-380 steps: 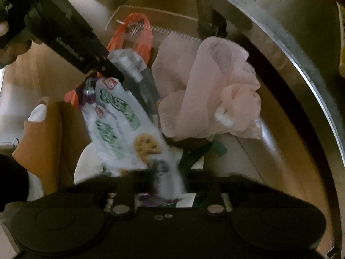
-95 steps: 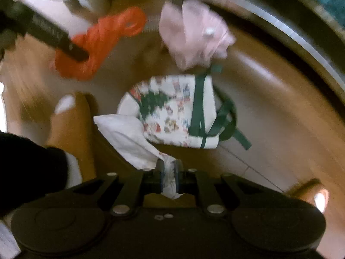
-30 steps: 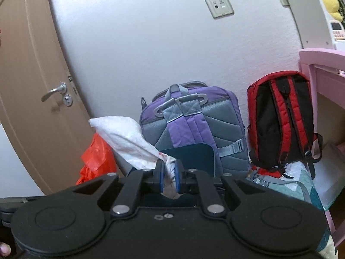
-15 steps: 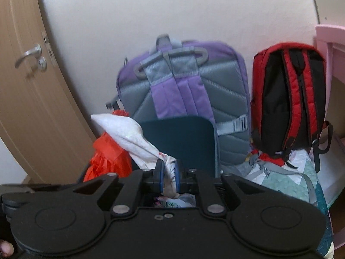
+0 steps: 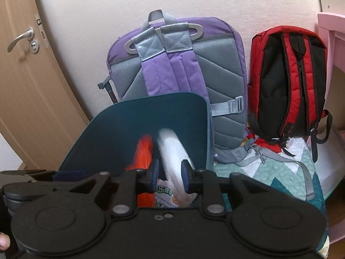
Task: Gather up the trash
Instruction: 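Open left tool over wastebasket while right tool opens, dropping bag and tissue, then move both tools back down toward the trash on the floor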
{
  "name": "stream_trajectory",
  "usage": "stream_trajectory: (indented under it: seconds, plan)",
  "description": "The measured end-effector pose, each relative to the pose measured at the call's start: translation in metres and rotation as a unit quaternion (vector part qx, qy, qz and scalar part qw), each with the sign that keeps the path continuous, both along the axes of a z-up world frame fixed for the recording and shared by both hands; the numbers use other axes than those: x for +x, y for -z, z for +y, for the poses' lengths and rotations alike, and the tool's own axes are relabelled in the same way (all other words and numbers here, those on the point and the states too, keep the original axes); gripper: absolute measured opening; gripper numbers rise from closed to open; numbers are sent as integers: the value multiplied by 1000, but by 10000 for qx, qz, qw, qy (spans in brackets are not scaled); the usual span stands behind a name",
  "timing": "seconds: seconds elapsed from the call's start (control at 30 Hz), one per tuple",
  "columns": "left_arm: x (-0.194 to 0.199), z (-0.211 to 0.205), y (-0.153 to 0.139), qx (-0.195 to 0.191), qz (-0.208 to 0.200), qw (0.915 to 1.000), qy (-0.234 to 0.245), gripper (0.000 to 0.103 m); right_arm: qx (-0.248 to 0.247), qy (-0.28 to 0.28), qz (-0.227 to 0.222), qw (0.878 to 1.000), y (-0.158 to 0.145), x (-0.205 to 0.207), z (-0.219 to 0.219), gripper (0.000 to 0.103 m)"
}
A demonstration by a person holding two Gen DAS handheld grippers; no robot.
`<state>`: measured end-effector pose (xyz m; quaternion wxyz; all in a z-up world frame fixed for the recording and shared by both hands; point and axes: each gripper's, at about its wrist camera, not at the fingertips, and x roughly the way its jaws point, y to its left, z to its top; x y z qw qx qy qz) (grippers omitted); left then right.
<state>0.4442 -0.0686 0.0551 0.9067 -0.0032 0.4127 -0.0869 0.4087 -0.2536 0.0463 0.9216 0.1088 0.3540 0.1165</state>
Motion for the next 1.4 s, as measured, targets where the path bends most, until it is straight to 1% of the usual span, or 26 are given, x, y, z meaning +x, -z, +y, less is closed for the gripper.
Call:
stream_trajectory:
  seconds: [0.13, 0.2, 0.43, 0.73, 0.9, 1.0, 1.13, 1.17, 1.23, 1.4]
  plan:
    - [-10, -2, -8, 25, -54, 10000, 37, 70, -19, -47, -77, 10000, -10, -12, -1, 30]
    - [-16, -2, -13, 12, -80, 10000, 50, 70, -32, -83, -137, 9999, -16, -20, -3, 36]
    - [-52, -4, -37, -31, -277, 9995, 114, 70, -56, -221, -304, 9993, -39, -57, -9, 40]
    - [-111, 0, -67, -104, -529, 9983, 198, 70, -64, -446, -550, 9975, -67, -110, -13, 48]
    - [-145, 5, -74, -99, -685, 9973, 235, 70, -120, -641, -673, 9956, -79, -140, -9, 49]
    - [-163, 13, -73, -204, -691, 9971, 225, 70, -125, -694, -717, 9949, -80, -158, -6, 50]
    - [-185, 23, -65, -281, -655, 9972, 223, 71, -118, -857, -691, 9938, -73, -177, -1, 50]
    - [-189, 26, -63, -291, -632, 9973, 222, 78, -117, -917, -670, 9935, -70, -182, 1, 50]
    - [-199, 33, -56, -309, -635, 9973, 185, 83, -116, -997, -617, 9930, -62, -190, 4, 50]
    - [-218, 52, -30, -423, -488, 9979, 105, 83, -84, -1124, -432, 9927, -33, -208, 11, 51]
